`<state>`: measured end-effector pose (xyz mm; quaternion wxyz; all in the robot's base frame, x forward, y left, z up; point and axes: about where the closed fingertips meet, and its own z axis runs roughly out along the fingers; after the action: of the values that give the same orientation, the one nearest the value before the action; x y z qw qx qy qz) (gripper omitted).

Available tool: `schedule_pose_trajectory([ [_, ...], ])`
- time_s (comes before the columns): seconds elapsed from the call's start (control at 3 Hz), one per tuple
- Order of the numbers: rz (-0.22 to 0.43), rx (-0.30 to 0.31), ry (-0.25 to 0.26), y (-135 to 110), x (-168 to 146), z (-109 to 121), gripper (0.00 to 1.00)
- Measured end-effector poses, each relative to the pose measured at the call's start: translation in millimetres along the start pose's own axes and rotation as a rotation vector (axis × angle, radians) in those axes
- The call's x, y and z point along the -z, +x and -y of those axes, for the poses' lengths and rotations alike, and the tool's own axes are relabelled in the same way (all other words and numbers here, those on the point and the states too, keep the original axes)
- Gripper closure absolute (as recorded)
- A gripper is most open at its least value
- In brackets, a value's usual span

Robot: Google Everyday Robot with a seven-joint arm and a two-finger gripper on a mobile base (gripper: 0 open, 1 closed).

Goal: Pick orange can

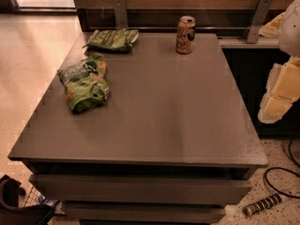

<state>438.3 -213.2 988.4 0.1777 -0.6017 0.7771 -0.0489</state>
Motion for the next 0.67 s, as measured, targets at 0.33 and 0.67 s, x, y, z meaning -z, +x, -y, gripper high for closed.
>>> schedule_pose_trajectory([
  [0.33, 0.000, 0.000, 0.000, 0, 0, 0, 0.00],
  [0.67, 0.070, -0.049, 0.044, 0, -5, 22, 0.00],
])
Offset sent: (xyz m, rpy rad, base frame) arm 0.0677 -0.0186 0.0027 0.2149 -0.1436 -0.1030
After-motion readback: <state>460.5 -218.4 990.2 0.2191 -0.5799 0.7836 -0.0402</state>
